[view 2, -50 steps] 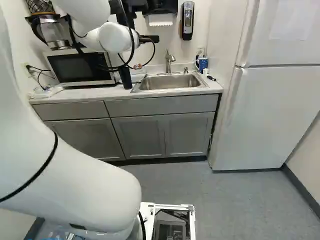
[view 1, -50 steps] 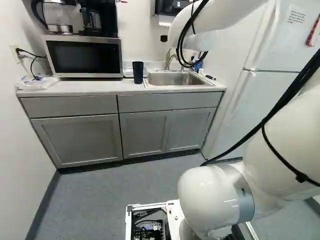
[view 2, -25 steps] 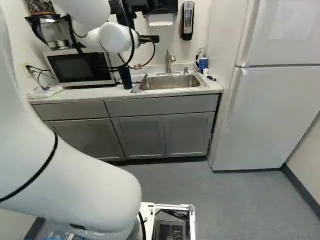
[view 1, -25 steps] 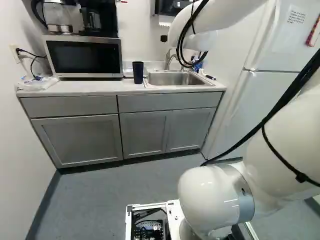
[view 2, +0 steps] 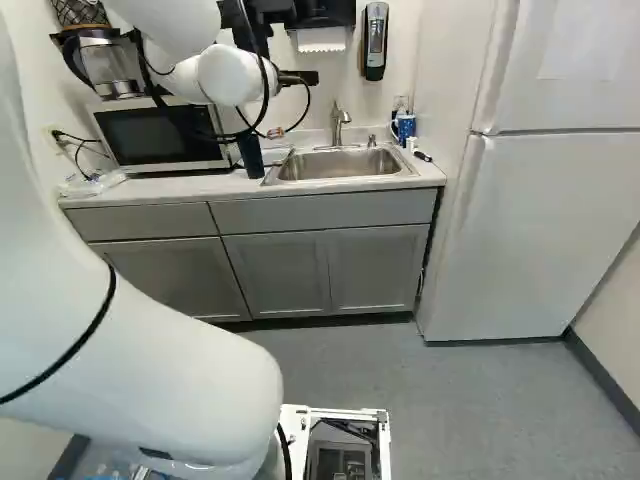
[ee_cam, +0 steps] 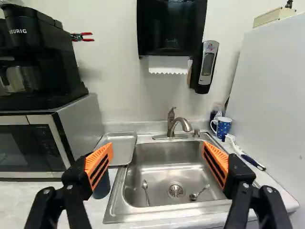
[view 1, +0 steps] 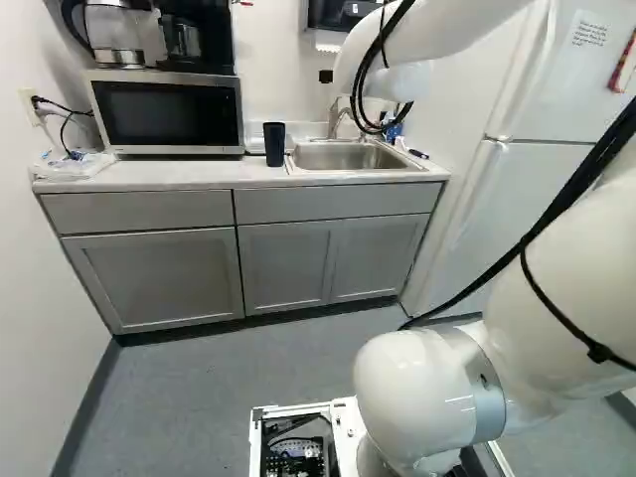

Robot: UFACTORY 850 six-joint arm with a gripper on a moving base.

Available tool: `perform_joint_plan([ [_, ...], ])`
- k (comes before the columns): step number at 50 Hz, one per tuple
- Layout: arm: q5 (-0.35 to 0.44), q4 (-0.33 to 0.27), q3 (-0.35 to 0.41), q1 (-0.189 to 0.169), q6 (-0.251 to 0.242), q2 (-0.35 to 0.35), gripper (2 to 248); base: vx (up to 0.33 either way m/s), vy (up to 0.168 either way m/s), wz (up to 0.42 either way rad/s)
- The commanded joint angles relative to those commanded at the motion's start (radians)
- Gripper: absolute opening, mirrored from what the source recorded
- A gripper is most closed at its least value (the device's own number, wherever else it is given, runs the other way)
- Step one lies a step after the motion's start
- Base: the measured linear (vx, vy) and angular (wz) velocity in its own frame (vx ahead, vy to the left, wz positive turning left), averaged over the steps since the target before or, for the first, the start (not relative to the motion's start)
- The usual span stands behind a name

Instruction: Rinse the cup and place it in the tray

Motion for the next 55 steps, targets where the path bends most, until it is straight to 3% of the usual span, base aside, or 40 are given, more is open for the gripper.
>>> perform_joint_plan([
  [27,0.000,0.000,0.000,0.000,0.000,0.000,247,0.048,-0.010,0.009],
  [55,0.000,0.000,0.000,0.000,0.000,0.000,247,0.090,-0.053,0.000],
])
